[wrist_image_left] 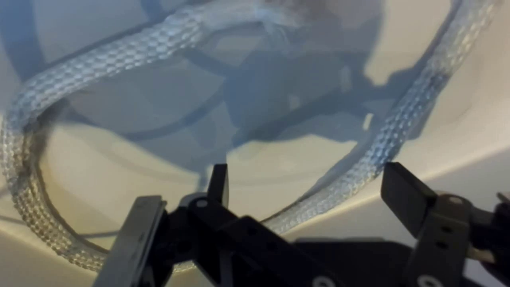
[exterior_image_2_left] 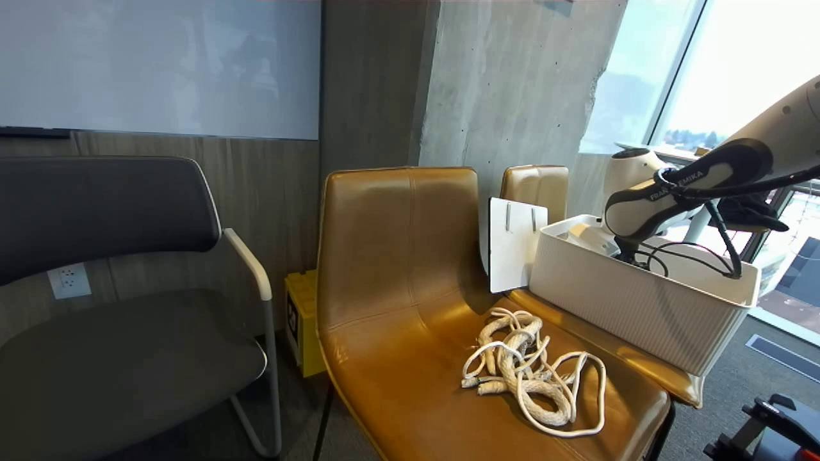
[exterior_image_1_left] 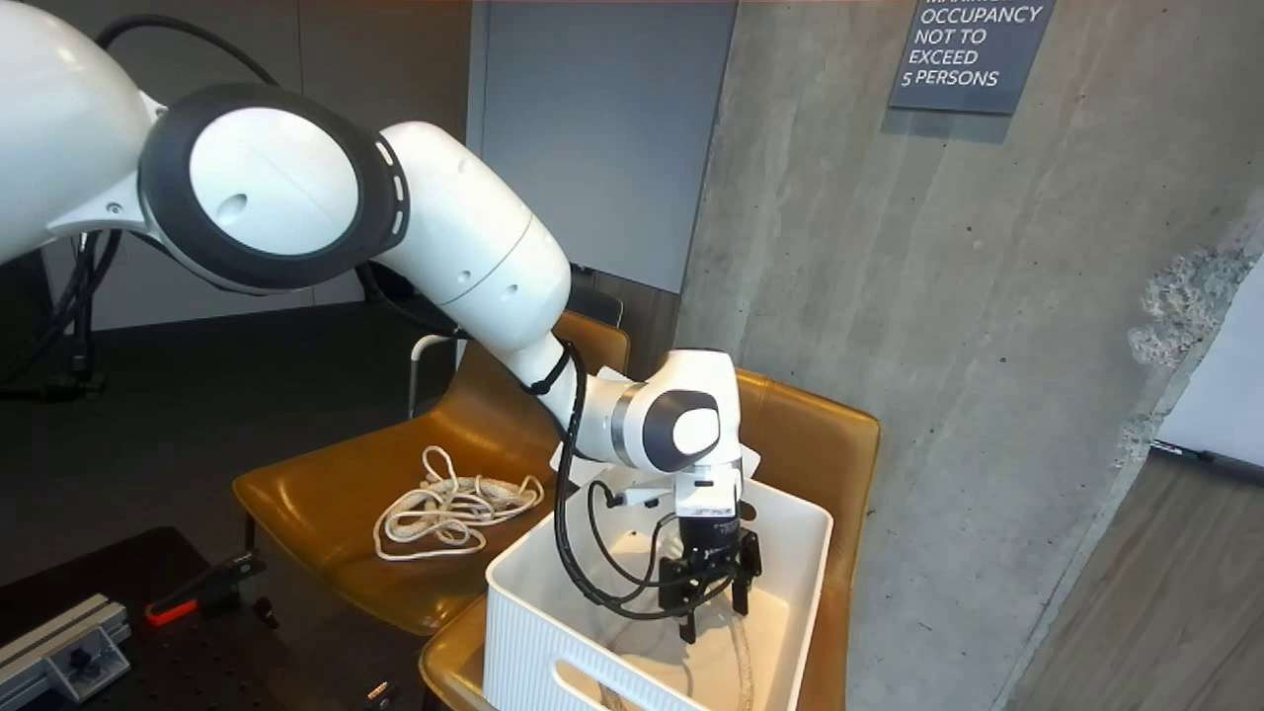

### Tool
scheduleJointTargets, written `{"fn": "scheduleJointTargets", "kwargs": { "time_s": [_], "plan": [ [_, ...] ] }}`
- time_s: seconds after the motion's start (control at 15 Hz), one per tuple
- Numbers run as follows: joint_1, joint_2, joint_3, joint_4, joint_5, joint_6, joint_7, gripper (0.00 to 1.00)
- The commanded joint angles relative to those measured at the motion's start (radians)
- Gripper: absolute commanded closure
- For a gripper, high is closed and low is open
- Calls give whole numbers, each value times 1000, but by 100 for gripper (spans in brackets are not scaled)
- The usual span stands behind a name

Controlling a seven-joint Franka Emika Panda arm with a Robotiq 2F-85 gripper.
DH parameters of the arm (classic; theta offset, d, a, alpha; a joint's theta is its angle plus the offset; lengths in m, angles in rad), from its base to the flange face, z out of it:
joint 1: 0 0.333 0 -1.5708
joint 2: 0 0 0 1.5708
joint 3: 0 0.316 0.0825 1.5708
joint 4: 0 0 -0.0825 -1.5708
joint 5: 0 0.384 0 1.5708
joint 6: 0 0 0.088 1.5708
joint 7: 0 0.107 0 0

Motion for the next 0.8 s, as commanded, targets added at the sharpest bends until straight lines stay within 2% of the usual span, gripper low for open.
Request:
{"fn": "scheduleJointTargets", "kwargs": {
  "time_s": [0.0,0.07,0.2,0.73],
  "plan": [
    [-10,38,2,35,19,-4,0,6],
    [-10,37,1,30,19,-5,0,29],
    [-9,39,1,29,20,-6,-1,34],
    [-2,13,-2,10,16,-11,-1,95]
  ]
}}
